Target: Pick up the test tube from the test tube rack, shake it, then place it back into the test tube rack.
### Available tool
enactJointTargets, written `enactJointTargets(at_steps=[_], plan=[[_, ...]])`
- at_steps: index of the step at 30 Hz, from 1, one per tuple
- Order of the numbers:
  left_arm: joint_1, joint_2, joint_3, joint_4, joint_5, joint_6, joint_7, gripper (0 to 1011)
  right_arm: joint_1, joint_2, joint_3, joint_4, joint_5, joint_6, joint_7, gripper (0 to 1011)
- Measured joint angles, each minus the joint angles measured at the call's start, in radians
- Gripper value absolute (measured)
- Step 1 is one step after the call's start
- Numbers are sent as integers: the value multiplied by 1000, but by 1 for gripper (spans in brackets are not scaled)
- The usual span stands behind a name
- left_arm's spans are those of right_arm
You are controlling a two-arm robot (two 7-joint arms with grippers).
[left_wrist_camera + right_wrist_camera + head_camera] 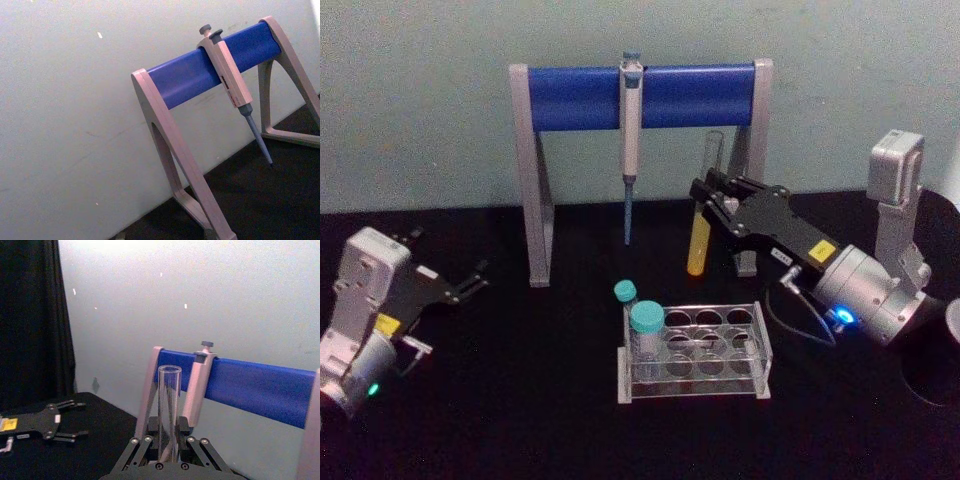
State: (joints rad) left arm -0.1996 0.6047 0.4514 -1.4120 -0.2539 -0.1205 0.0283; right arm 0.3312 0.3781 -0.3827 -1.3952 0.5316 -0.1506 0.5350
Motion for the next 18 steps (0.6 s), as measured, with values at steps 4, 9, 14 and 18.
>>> enactJointTargets(at_steps=[4,9,14,18], plan=[[0,0,0,0,0,0,0,1010,-5,5,10,-2,-5,0,-7,222],[0,0,0,0,0,0,0,1009,-16,11,22,-14,-13,2,-17,222],[0,0,0,0,0,0,0,1010,-37,24,38,-37,-20,12,-33,222],[0,0,0,0,0,0,0,1010,-78,46,60,-82,-24,27,-56,222]])
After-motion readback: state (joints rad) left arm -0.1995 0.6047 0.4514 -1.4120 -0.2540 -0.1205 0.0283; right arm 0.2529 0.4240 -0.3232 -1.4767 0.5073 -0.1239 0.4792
